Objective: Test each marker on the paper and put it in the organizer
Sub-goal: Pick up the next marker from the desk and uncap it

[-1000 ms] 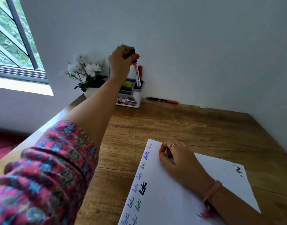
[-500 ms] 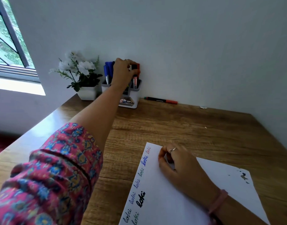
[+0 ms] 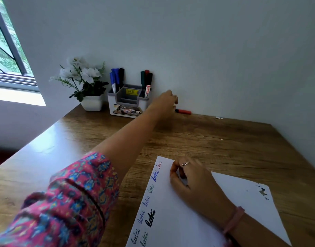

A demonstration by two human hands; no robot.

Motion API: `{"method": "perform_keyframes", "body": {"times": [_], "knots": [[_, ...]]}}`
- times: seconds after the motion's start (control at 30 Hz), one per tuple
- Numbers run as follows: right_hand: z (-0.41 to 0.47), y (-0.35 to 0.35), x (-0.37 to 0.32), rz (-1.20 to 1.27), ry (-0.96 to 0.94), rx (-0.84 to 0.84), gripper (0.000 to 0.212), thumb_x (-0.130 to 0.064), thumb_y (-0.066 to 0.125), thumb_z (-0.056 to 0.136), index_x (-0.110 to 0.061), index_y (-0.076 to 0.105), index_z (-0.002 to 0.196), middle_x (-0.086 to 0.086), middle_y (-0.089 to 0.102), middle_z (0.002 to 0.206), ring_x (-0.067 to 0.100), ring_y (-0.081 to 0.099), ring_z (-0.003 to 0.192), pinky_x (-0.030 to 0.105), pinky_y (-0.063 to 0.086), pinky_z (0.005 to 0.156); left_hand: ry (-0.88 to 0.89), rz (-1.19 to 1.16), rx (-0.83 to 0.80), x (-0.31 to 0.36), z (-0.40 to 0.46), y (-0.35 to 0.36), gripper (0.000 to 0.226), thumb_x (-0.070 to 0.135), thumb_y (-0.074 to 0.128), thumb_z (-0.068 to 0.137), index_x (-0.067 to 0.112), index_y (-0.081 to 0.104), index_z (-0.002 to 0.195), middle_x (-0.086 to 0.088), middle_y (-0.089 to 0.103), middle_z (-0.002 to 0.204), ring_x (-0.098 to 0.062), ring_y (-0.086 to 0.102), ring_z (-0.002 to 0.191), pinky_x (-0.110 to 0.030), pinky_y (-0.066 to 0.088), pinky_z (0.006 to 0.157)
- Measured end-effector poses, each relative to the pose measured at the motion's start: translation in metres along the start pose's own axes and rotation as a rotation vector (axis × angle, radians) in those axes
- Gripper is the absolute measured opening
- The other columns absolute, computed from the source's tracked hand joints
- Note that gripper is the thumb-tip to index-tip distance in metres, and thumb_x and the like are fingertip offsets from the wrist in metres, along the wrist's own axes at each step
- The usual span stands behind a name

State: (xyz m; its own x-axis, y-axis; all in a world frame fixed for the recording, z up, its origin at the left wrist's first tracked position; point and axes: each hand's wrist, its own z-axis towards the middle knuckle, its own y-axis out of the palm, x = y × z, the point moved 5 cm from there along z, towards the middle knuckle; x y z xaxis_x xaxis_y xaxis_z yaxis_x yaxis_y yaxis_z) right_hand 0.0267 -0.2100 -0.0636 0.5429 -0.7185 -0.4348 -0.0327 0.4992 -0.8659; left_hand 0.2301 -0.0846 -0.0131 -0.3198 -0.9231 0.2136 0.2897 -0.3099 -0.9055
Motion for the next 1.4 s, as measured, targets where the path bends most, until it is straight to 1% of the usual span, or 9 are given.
{"method": "perform_keyframes", "body": {"times": [0.17,0.4,0.53,0.67,0.8,0.97,1.1,1.23,1.4], "knots": [[0.002,0.001,0.0,-0.015,-0.009,0.006,0.03,-0.049,0.031,0.083,-0.03,0.051,0.096,-0.019,0.046,0.09,-0.002,0.041,0.084,0.012,0.029,0.072,-0.092,0.073,-0.189,-0.008,0.007,0.036,0.041,0.024,0.042,0.096,0.003,0.045,0.132,-0.017,0.044,0.132,-0.034,0.045,0.119,-0.046,0.041,0.101],[0.001,-0.002,0.0,0.009,-0.032,0.017,0.014,-0.037,0.044,0.092,-0.027,0.052,0.096,-0.018,0.043,0.086,0.002,0.039,0.083,0.023,0.033,0.077,-0.081,0.286,-0.217,-0.009,0.01,0.044,0.049,0.037,0.036,0.098,0.005,0.042,0.134,-0.021,0.032,0.138,-0.036,0.03,0.127,-0.05,0.031,0.105],[0.001,-0.001,0.001,0.008,-0.038,0.026,0.023,-0.041,0.038,0.086,-0.027,0.054,0.094,-0.021,0.039,0.081,0.0,0.039,0.079,0.023,0.031,0.075,-0.039,0.291,-0.226,-0.001,0.008,0.04,0.041,0.033,0.036,0.099,0.009,0.046,0.131,-0.019,0.037,0.134,-0.035,0.034,0.124,-0.05,0.033,0.102],[0.0,-0.003,-0.001,0.007,-0.048,0.043,0.014,-0.036,0.044,0.092,-0.026,0.053,0.097,-0.016,0.047,0.088,0.005,0.043,0.086,0.026,0.035,0.079,0.043,0.298,-0.229,0.009,-0.007,0.033,0.037,0.032,0.039,0.099,0.011,0.046,0.129,-0.014,0.045,0.129,-0.032,0.046,0.116,-0.048,0.038,0.095],[-0.001,-0.003,-0.001,0.008,-0.046,0.043,0.013,-0.034,0.045,0.092,-0.025,0.053,0.097,-0.012,0.053,0.092,0.007,0.044,0.089,0.027,0.037,0.082,0.036,0.151,-0.171,0.021,-0.026,0.019,0.032,0.031,0.041,0.099,0.013,0.046,0.125,-0.011,0.051,0.12,-0.029,0.055,0.105,-0.046,0.046,0.089],[-0.001,-0.003,0.001,0.004,-0.04,0.052,0.014,-0.033,0.047,0.09,-0.022,0.055,0.093,-0.012,0.048,0.084,0.008,0.045,0.085,0.027,0.037,0.079,0.031,-0.113,-0.06,0.031,-0.059,-0.016,0.025,0.024,0.061,0.09,0.012,0.064,0.112,-0.007,0.062,0.109,-0.013,0.055,0.092,-0.023,0.043,0.079],[0.0,-0.005,0.001,0.032,0.003,0.061,0.012,-0.03,0.052,0.089,-0.019,0.057,0.09,-0.008,0.053,0.082,0.01,0.049,0.082,0.026,0.04,0.075,0.037,-0.228,0.041,0.036,-0.098,-0.047,0.018,0.019,0.066,0.085,0.014,0.071,0.102,-0.005,0.064,0.101,-0.012,0.057,0.087,-0.023,0.047,0.08],[0.0,-0.006,0.002,0.083,0.065,0.052,0.011,-0.03,0.057,0.088,-0.02,0.056,0.088,-0.006,0.057,0.081,0.008,0.052,0.076,0.023,0.042,0.066,0.05,-0.33,0.023,0.045,-0.138,-0.067,0.016,0.02,0.066,0.084,0.019,0.072,0.099,0.005,0.066,0.09,-0.002,0.059,0.074,-0.009,0.044,0.065],[0.001,-0.009,0.001,0.102,0.074,0.088,0.014,-0.028,0.06,0.086,-0.021,0.048,0.085,-0.009,0.053,0.071,0.002,0.047,0.059,0.019,0.032,0.055,0.034,-0.44,0.05,0.054,-0.174,-0.078,0.033,0.02,0.072,0.08,0.019,0.065,0.112,0.012,0.07,0.095,0.005,0.064,0.085,-0.008,0.048,0.08]]}}
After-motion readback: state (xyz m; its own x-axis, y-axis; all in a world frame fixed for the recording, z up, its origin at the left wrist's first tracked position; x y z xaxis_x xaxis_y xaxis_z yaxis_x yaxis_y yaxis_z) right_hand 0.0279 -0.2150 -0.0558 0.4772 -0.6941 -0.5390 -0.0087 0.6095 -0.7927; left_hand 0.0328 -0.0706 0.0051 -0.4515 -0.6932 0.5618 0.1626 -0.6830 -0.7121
